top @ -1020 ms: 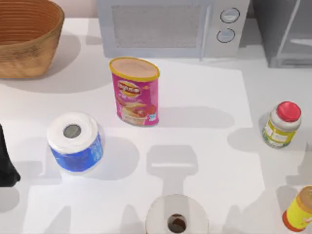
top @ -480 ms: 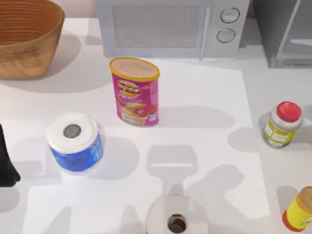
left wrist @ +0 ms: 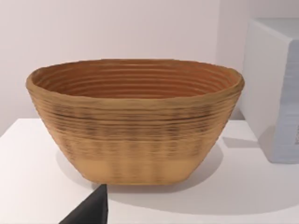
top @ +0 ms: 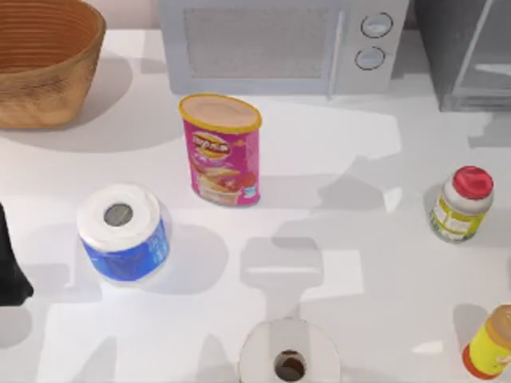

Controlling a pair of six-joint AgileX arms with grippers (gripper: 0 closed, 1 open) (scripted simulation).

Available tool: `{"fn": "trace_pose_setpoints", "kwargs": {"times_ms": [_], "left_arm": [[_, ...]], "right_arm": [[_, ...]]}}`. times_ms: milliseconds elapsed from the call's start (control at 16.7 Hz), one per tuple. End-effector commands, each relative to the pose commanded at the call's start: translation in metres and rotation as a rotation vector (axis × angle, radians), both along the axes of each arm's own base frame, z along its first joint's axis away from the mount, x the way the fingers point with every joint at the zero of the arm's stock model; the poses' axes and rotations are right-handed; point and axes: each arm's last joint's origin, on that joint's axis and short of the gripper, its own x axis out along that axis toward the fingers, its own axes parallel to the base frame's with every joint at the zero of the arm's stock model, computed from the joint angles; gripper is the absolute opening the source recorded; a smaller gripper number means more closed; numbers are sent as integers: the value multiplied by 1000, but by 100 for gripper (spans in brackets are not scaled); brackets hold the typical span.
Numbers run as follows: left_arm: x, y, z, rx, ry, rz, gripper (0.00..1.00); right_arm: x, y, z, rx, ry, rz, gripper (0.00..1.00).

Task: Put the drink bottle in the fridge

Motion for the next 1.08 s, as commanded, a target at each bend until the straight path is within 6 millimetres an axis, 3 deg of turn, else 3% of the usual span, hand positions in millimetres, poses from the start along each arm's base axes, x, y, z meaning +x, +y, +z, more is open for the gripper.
{"fn": "trace_pose_setpoints", "kwargs": {"times_ms": [180, 420, 600, 960, 1080], "left_arm": [[0, 0, 0, 0, 0, 0, 100], [0, 0, 0, 0, 0, 0, 100], [0, 0, 0, 0, 0, 0, 100], [0, 0, 0, 0, 0, 0, 100], [0, 0, 0, 0, 0, 0, 100]], "right_arm": [[45, -20, -42, 9, 27, 2, 1], [78, -39, -83, 9, 13, 4, 1], [87, -47, -93, 5, -11, 3, 1], [88, -45, -96, 8, -2, 7, 1], [96, -45, -102, 14, 18, 7, 1]]}}
